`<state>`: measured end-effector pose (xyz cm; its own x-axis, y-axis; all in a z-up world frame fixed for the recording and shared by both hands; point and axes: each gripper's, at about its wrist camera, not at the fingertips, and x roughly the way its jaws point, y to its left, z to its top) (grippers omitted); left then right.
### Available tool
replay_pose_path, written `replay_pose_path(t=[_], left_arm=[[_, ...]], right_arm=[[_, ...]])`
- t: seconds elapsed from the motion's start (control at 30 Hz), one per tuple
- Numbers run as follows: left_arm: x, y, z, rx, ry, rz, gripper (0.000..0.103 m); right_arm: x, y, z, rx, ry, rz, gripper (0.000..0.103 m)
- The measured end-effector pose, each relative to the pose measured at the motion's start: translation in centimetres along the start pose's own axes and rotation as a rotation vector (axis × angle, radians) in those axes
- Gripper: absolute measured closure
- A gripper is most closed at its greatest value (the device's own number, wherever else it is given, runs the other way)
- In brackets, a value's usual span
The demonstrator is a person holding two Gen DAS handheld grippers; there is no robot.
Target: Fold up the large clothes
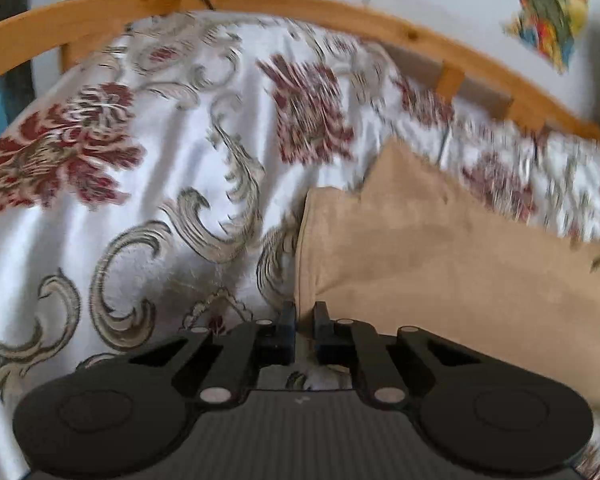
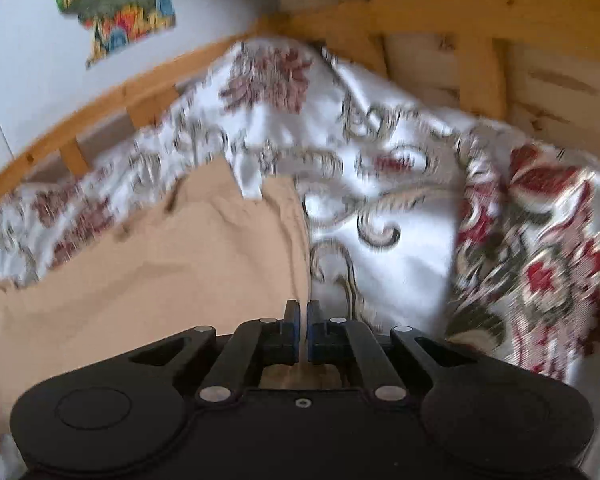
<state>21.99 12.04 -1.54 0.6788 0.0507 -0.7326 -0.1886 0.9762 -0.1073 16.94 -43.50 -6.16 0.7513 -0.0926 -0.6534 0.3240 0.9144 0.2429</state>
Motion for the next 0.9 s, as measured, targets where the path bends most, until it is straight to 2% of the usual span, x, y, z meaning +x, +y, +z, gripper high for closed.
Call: replay_pose_path(t=[0.07, 0.1, 0.13, 0.17, 0.23, 0.3, 0.37, 0.4, 0.43, 0.47, 0.53, 0.63, 0.7, 0.83, 0.9], left_arm=[[0.0, -0.1, -0.2, 0.033, 0.022, 0.000, 0.088], [-0.2, 0.0, -0.3, 0.035, 0.024, 0.002, 0.083], [-0.6, 0.2, -0.4, 0.028, 0.019, 0.003, 0.063], [-1.1, 0.5, -0.6, 0.019, 0.007, -0.002, 0.037], [-2.3, 1.0, -0.8, 0.004, -0.052, -0.036, 0.025], [-3.3, 1.0, -0.9, 0.016, -0.097, -0.062, 0.022], [-3.8, 0.4, -0.8, 0.026, -0.133, -0.066, 0.018], [-3.9, -0.2, -0.5, 0.035, -0.165, -0.073, 0.015], [-3.9, -0.9, -0.2, 0.045, -0.195, -0.082, 0.010], [-3.6, -1.9, 0.1, 0.060, -0.218, -0.089, 0.006], [-2.3, -4.7, 0.9, 0.112, -0.233, -0.105, 0.006], [0.3, -9.8, 1.8, 0.235, -0.253, -0.133, 0.006], [2.0, -12.9, 2.3, 0.307, -0.262, -0.134, 0.006], [5.6, -15.5, 2.7, 0.326, -0.230, -0.178, 0.007], [7.7, -15.1, 2.3, 0.323, -0.193, -0.143, 0.008]], right_arm=[[0.0, 0.4, -0.2, -0.032, -0.012, -0.009, 0.097], [-0.2, 0.6, 0.0, -0.045, -0.023, -0.022, 0.090], [-0.4, 0.7, 0.1, -0.055, -0.043, -0.031, 0.081], [-0.6, 0.9, 0.2, -0.067, -0.064, -0.040, 0.080], [-1.2, 1.8, 0.4, -0.118, -0.112, -0.051, 0.070], [-2.0, 3.0, 0.3, -0.194, -0.174, -0.056, 0.064], [-3.0, 4.5, -0.1, -0.273, -0.241, -0.038, 0.049], [-3.3, 5.3, -0.4, -0.310, -0.270, -0.019, 0.038], [-3.5, 6.3, -0.7, -0.349, -0.298, 0.002, 0.029], [-3.6, 7.3, -0.9, -0.383, -0.318, 0.022, 0.026], [-3.2, 9.7, -1.1, -0.437, -0.310, 0.085, 0.015], [-2.2, 13.9, -0.9, -0.512, -0.309, 0.174, 0.009], [-1.1, 16.7, -0.7, -0.565, -0.332, 0.196, 0.004], [2.6, 21.2, -0.2, -0.678, -0.342, 0.222, 0.004], [4.2, 21.9, -0.3, -0.714, -0.317, 0.207, 0.004]])
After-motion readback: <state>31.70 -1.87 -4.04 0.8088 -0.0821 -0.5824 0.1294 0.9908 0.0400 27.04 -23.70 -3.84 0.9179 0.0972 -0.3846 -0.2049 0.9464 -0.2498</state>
